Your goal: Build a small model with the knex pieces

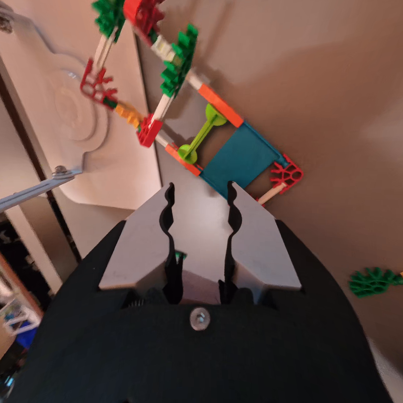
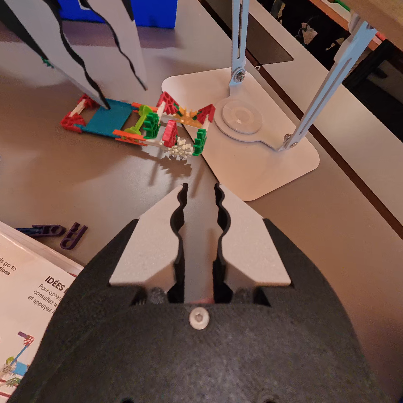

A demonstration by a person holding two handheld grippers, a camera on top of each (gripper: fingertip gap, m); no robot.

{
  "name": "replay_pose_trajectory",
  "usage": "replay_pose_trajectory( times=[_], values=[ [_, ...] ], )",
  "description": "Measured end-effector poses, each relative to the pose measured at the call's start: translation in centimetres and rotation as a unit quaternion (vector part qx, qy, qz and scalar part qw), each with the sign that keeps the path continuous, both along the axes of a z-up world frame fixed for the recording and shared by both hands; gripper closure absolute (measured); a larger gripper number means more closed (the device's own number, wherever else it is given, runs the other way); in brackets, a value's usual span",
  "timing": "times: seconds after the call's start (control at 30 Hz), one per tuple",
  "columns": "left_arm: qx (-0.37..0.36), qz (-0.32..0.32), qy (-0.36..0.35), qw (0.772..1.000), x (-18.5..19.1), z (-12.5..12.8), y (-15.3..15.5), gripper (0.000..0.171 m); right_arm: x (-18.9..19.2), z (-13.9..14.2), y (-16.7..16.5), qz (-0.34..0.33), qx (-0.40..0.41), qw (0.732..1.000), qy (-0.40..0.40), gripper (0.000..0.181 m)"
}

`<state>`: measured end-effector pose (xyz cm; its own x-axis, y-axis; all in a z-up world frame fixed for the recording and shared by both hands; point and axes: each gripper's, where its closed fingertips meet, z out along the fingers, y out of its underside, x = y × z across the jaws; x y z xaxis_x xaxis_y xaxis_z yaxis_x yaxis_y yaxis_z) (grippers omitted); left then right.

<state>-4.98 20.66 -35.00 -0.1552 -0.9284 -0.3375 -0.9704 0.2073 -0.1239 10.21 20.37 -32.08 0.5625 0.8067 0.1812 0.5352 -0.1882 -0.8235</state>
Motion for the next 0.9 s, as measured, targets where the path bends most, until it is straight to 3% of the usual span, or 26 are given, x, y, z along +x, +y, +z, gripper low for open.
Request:
replay_pose_trajectory(
  times=[0.13,0.47,0.9],
  values=[
    [0.075,0.037,0.031,0.996,-1.5,0.5,3.0,0.123,0.0,-0.1,0.0,0.0,0.001,1.0,-0.003,0.158],
    [0.072,-0.041,-0.111,0.99,4.6,4.2,0.1,0.118,-0.1,-0.2,-0.1,0.001,0.0,1.0,-0.005,0.158],
    [0.087,-0.063,-0.114,0.988,6.2,2.7,0.2,0.119,0.1,-0.5,0.0,0.001,0.005,1.0,-0.012,0.158]
  ],
)
